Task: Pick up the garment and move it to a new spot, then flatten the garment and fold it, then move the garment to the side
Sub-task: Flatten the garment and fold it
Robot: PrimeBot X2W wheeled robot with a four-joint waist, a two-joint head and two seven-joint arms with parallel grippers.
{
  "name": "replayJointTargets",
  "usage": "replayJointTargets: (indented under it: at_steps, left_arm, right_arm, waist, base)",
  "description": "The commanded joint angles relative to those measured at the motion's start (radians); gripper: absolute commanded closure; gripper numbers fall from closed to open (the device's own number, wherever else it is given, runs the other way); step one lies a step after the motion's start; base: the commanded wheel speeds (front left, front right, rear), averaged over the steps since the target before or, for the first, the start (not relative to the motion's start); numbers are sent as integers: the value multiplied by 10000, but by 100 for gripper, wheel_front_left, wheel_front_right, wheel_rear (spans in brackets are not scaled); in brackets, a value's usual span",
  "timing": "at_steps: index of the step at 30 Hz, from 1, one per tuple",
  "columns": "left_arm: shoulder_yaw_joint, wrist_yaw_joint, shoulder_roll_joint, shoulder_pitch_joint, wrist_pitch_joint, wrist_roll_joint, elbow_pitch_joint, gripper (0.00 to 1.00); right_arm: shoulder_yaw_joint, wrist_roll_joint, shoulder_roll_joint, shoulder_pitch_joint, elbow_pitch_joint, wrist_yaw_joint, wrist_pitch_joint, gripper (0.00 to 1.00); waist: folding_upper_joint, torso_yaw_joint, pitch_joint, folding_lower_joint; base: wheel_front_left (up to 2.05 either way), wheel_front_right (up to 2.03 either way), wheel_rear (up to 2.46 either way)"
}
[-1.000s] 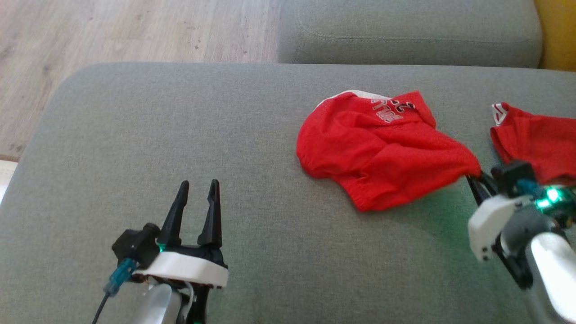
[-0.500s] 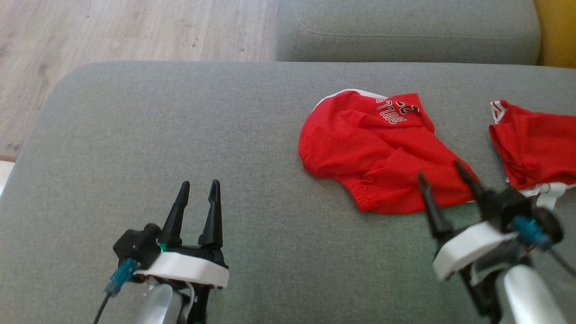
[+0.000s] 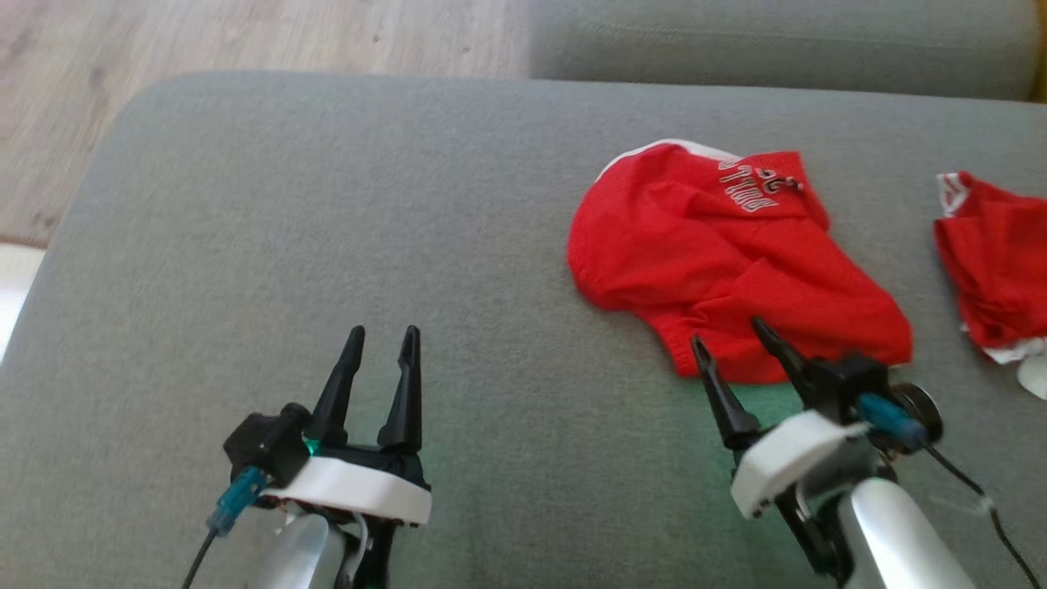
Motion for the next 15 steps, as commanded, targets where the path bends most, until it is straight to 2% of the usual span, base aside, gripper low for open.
replayJointTargets:
  at_steps: [1,11,12,13,15]
  left_arm:
    - [152,-59,44,-536,-95,-108,-292,0]
    - [-115,-59,17,-840,-95,-212,-147,0]
    - [-119,-59,15,-850,-95,-218,-133,0]
    - [-124,-59,13,-858,-95,-220,-119,0]
    - [-138,-59,11,-867,-95,-221,-93,0]
  right_arm:
    - [370,63,-74,-616,91,-7,110,0]
    - [556,146,-71,-1686,2628,-7,682,0]
    - [606,194,-55,-1799,2854,-7,704,77]
    - [656,209,-46,-1922,3027,-7,650,100]
    - [742,332,28,-2154,3259,-7,434,100]
  waist:
    - [0,286,274,0]
    - [0,858,672,0]
    - [0,884,674,0]
    - [0,908,673,0]
    - [0,944,651,0]
  base:
    - [0,0,0]
    - [0,0,0]
    - [0,0,0]
    - [0,0,0]
    - [0,0,0]
